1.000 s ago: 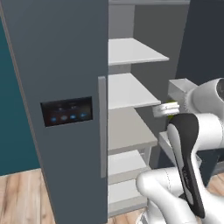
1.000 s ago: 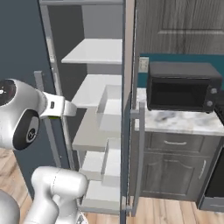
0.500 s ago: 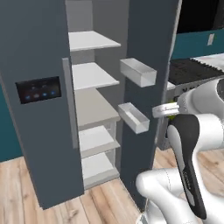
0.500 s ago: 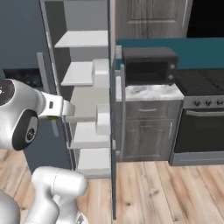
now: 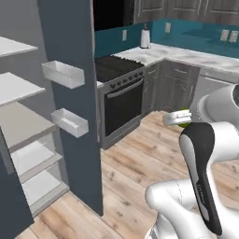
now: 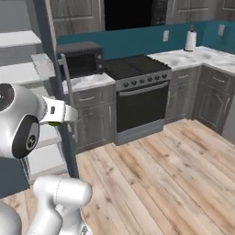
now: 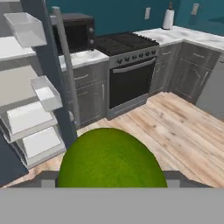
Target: Grab the garlic and lime from the fridge, place them in the blender, close the lid, and turn on the blender to create a marinade.
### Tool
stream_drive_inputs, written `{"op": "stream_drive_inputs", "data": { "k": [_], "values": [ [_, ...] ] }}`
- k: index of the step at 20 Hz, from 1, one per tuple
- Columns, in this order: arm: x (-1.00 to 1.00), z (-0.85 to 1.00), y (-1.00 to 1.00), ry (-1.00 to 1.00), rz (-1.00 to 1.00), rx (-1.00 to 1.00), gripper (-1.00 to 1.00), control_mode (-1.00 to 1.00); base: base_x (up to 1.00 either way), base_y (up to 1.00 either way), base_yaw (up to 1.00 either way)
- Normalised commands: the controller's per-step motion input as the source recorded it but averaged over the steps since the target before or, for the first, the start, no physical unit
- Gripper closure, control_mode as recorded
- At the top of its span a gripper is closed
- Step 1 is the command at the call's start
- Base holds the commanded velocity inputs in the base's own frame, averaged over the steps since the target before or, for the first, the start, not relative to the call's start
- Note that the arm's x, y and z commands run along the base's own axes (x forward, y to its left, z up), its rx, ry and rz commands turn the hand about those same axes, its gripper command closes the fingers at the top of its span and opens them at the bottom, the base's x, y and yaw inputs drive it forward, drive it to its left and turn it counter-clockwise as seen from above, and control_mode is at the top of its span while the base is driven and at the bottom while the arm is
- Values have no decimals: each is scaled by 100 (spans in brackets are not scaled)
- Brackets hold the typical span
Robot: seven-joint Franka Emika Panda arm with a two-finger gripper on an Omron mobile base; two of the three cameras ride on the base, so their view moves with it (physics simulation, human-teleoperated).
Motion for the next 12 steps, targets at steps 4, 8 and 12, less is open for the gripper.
{"op": "stream_drive_inputs", "data": {
  "k": [4, 8, 12],
  "values": [
    [0, 0, 0, 0, 0, 0, 100, 100, 2, -46, -77],
    [0, 0, 0, 0, 0, 0, 100, 100, 27, -43, -70],
    [0, 0, 0, 0, 0, 0, 100, 100, 48, -44, -63]
  ]
}}
